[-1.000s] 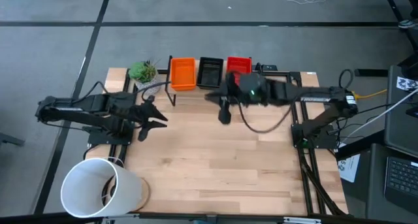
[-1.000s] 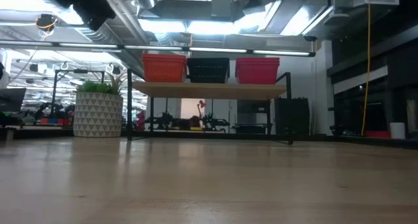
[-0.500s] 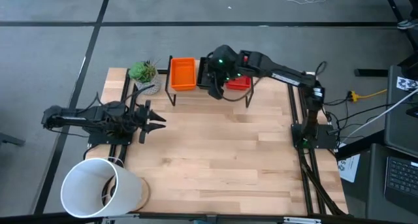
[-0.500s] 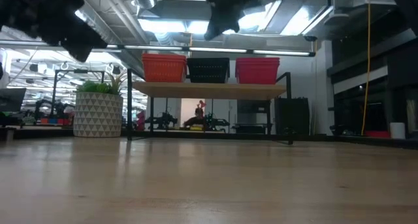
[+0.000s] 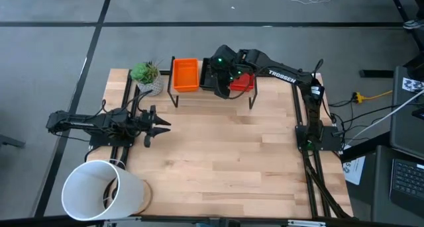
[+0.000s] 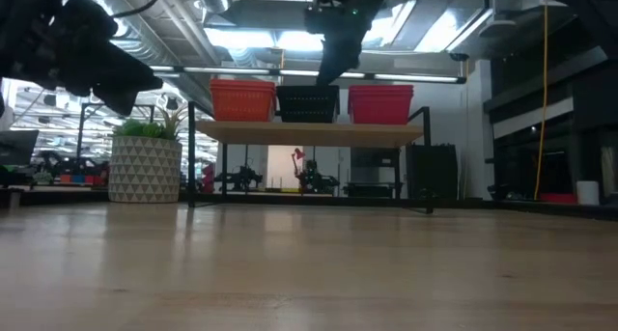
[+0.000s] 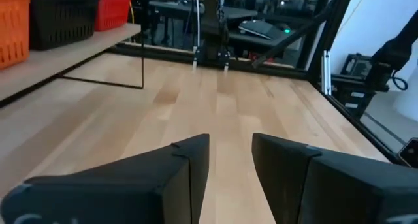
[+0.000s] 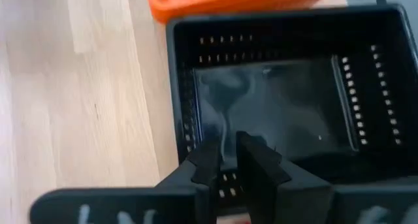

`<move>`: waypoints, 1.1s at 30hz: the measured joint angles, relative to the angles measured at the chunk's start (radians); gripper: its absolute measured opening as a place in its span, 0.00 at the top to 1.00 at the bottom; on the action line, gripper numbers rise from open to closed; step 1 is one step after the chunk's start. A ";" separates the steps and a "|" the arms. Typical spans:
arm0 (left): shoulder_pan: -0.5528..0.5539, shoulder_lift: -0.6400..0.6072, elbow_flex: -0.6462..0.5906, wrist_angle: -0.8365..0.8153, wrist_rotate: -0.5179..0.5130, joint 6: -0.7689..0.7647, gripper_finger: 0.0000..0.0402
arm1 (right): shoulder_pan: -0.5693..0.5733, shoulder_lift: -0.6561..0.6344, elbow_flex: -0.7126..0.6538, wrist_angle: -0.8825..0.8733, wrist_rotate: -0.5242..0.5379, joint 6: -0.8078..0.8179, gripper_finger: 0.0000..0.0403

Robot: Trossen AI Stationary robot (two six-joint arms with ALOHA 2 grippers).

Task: Stack baskets on shelf by color
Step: Adjust the stacked bins on the shelf

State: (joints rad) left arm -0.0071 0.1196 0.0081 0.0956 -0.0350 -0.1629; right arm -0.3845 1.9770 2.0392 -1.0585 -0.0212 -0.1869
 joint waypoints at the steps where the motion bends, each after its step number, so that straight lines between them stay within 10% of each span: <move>1: 0.000 0.001 0.000 0.005 0.000 -0.001 0.73 | -0.001 0.000 0.000 -0.012 0.000 -0.007 0.87; 33: 0.000 0.002 0.000 0.003 -0.001 -0.014 0.73 | 0.009 0.010 0.000 -0.025 0.004 -0.025 0.87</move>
State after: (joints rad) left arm -0.0071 0.1215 0.0086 0.0990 -0.0357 -0.1764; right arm -0.3751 1.9869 2.0388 -1.0833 -0.0176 -0.2119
